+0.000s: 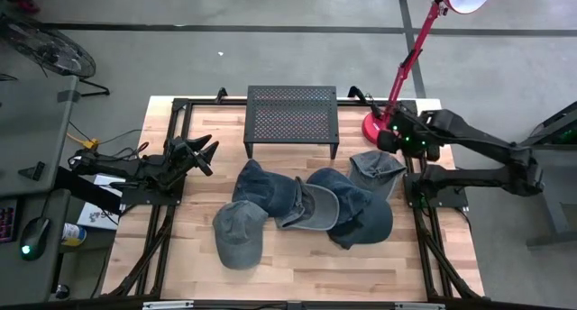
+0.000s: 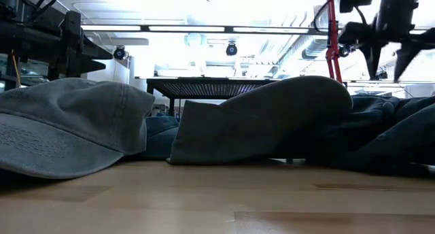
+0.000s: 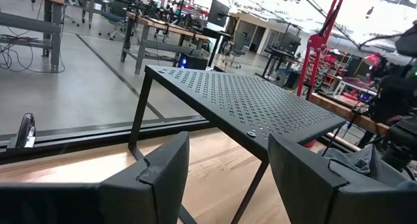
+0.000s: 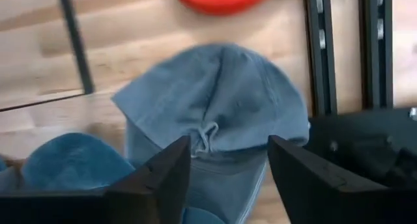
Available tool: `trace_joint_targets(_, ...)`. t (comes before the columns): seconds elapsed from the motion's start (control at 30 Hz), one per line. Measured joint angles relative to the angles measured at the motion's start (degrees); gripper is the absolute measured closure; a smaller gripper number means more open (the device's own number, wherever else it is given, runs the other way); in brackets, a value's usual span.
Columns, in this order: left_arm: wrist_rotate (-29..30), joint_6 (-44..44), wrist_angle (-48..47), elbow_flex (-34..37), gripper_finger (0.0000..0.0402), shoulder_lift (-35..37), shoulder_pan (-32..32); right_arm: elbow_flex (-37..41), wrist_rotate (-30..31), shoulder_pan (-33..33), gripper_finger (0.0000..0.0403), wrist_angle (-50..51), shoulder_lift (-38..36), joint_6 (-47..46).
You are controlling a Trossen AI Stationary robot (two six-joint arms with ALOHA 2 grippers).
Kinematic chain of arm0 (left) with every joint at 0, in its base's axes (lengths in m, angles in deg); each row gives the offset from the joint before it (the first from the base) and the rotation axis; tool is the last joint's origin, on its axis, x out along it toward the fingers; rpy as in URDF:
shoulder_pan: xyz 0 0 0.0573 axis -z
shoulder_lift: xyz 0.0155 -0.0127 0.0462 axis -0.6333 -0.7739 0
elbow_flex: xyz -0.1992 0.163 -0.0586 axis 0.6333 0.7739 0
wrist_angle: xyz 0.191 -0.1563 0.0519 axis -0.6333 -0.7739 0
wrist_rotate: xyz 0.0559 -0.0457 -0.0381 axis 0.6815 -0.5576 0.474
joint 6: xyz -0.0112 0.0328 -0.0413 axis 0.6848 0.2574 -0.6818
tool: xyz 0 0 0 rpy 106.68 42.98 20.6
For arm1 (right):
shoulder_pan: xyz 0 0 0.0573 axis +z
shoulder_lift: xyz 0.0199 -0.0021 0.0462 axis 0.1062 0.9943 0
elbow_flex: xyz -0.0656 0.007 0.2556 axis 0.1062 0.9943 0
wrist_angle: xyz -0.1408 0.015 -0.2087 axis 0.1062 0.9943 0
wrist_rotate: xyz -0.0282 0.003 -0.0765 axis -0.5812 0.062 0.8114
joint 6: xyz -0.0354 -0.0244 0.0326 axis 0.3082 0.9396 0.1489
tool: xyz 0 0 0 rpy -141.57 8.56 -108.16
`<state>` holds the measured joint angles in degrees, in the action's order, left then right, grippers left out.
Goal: Pick & Place hat
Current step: Put the top gray cap on the shelf
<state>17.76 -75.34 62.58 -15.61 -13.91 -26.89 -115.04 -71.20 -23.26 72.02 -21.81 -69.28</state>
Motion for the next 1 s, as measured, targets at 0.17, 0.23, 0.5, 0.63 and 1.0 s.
trace_joint_targets(0.17,-0.01,0.02,-0.02,-0.02,0.0195,0.0,0.0,4.69,-3.81,-1.0,0.0146,-0.95,-0.02,-4.74)
trace_joint_targets(0.23,-0.01,0.02,0.0,0.0,0.0195,0.0,-0.02,6.55,-4.85,-1.18,0.0135,-2.24,-0.02,-5.74)
trace_joint_targets(0.5,-0.01,0.02,0.0,-0.01,0.0195,0.0,0.0,11.07,-6.2,-2.25,0.0127,-5.72,0.46,-9.54)
trace_joint_targets(0.63,-0.01,0.01,0.0,0.0,0.0195,-0.01,-0.01,10.41,-3.96,-3.92,0.0127,-5.53,1.32,-9.02)
trace_joint_targets(1.0,-0.01,0.01,0.02,-0.01,0.0195,-0.02,0.0,10.32,-12.04,-15.9,0.0127,-6.79,4.35,11.62)
